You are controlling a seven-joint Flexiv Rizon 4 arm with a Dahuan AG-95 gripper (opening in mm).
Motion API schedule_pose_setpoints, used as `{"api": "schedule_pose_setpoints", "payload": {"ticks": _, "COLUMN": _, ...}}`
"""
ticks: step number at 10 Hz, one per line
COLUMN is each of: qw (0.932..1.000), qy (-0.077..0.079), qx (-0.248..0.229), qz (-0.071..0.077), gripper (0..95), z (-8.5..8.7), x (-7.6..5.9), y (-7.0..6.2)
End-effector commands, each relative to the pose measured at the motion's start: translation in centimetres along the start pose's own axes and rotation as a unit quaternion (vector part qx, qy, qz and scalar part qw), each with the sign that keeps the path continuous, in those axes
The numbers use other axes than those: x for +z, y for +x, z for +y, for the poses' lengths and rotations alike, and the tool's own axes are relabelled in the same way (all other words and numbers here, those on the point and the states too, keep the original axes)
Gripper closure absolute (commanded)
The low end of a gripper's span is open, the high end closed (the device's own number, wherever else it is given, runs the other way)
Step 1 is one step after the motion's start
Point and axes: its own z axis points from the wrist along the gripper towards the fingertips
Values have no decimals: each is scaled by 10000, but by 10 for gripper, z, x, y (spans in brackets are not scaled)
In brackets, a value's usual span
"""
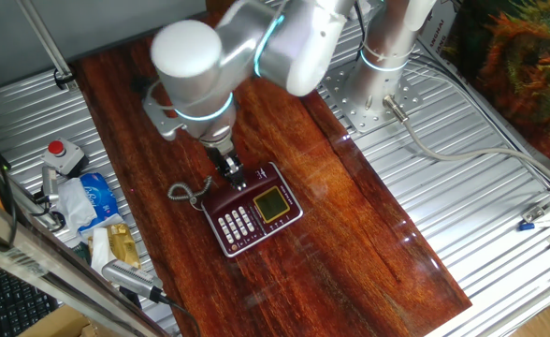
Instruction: Place the handset of the telephone on the corresponding phone cradle
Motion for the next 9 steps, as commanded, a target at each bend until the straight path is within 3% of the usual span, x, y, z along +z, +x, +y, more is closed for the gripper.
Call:
{"api": "schedule_pose_setpoints", "payload": {"ticks": 1, "qw": 9999, "qy": 10, "qx": -4, "qz": 145, "gripper": 570, "z": 1, "x": -7, "y": 1}}
{"api": "schedule_pose_setpoints", "payload": {"ticks": 9, "qw": 9997, "qy": 0, "qx": -61, "qz": 243, "gripper": 570, "z": 1, "x": -7, "y": 1}}
